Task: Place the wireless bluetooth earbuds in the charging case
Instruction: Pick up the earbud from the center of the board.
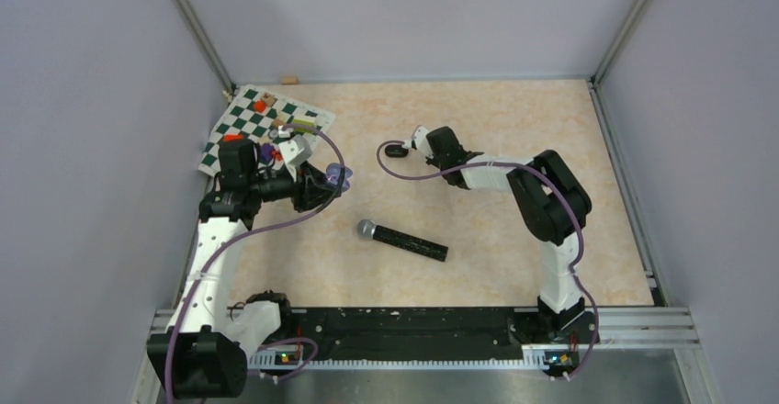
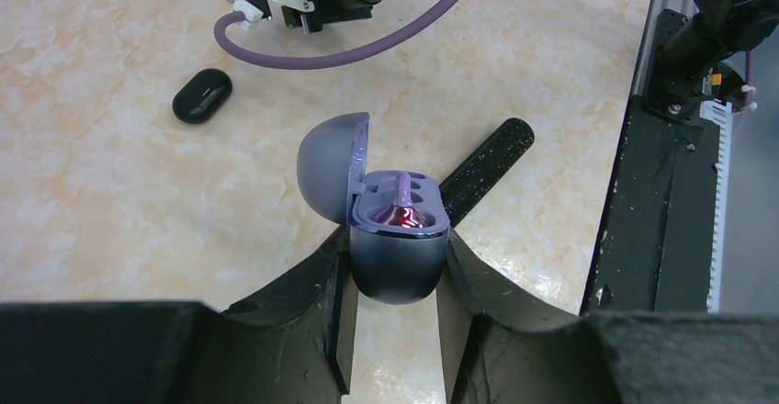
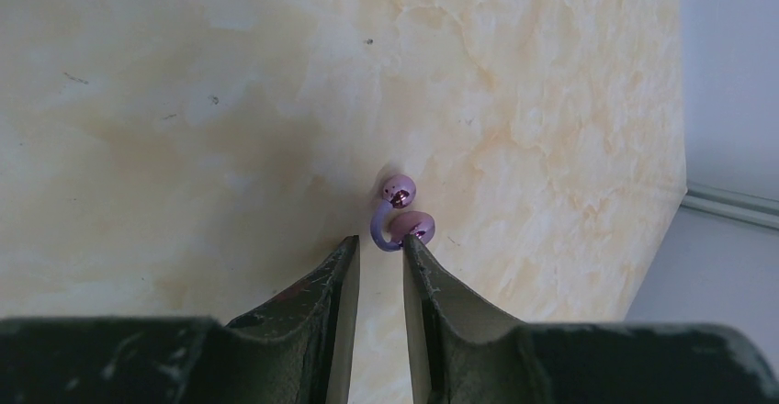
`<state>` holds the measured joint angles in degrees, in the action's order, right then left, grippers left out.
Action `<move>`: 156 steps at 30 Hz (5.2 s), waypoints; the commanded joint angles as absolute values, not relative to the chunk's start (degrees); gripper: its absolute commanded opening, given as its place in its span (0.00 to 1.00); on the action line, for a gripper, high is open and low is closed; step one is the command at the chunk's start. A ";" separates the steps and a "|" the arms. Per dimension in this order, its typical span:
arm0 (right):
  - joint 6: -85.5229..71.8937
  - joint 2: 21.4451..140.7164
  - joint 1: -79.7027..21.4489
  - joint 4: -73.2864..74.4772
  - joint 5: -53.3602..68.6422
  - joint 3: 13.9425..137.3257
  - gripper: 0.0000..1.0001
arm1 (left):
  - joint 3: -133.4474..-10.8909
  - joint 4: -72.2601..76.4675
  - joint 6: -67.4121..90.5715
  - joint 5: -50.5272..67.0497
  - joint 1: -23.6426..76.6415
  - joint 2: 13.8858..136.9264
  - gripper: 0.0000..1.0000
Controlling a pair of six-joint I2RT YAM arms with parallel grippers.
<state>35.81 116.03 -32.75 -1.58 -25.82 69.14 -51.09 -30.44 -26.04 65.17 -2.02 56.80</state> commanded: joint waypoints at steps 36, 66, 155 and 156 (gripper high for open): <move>34.27 108.47 -31.51 -1.79 -19.31 66.80 0.09 | -51.35 -29.11 -26.36 68.20 -2.75 56.66 0.00; 26.28 109.31 -33.73 10.21 -13.77 69.05 0.29 | -51.24 -29.02 -26.54 69.82 -2.81 57.42 0.00; 36.04 102.29 -33.34 -3.66 -27.10 65.39 0.06 | -51.13 -28.80 -26.54 70.16 -3.16 57.47 0.00; 34.66 101.02 -32.90 -1.80 -24.81 66.11 0.06 | -51.07 -28.74 -26.52 70.21 -3.13 57.59 0.00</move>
<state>38.76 108.05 -34.44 -4.34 -30.89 64.16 -51.09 -30.41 -26.06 68.16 -2.72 57.54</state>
